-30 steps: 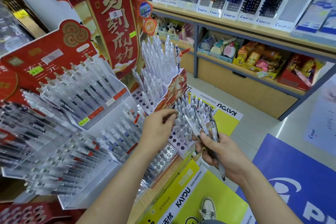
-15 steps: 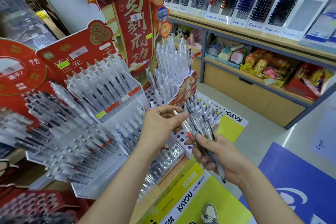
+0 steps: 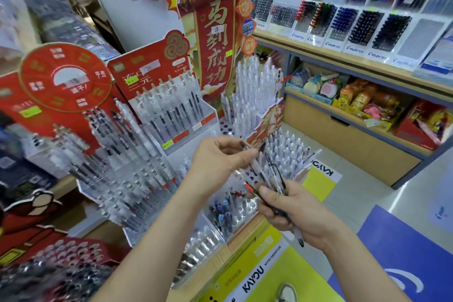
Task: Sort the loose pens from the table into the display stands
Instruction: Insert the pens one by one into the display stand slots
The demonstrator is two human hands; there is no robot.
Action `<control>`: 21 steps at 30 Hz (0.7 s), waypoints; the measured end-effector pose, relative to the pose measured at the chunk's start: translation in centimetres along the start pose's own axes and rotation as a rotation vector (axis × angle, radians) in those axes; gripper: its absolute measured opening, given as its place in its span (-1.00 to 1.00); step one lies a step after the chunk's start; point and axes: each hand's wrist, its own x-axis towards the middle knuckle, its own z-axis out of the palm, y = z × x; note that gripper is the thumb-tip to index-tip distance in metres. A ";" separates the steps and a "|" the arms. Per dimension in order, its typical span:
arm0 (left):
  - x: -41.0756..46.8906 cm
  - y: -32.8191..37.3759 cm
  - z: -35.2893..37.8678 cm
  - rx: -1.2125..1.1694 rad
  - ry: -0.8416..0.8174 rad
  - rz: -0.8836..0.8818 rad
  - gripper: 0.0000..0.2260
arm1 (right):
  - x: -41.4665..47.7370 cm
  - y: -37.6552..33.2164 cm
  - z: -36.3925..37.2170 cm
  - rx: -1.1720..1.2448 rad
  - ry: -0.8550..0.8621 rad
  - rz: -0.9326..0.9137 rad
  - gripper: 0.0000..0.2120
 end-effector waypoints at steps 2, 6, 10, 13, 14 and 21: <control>-0.3 0.2 -1.4 -0.006 0.083 0.013 -0.73 | 0.1 -0.2 0.8 -0.089 0.012 -0.005 -0.85; -1.7 1.1 -4.4 0.047 0.137 0.036 -0.64 | 0.6 -0.1 2.2 -0.171 -0.021 0.012 -0.53; -3.2 1.6 -7.0 0.108 0.161 0.060 -0.60 | 1.4 -0.1 4.5 -0.194 -0.062 -0.010 -0.66; -4.1 1.7 -8.6 0.176 0.142 0.041 -0.60 | 1.9 0.1 6.3 -0.172 -0.091 -0.025 -0.76; -4.3 1.6 -9.0 0.202 0.130 0.036 -0.61 | 2.0 0.1 6.8 -0.158 -0.089 -0.016 -0.74; -5.9 1.3 -12.7 0.238 0.004 -0.030 -0.83 | 3.1 0.6 8.8 -0.109 -0.061 -0.068 -0.68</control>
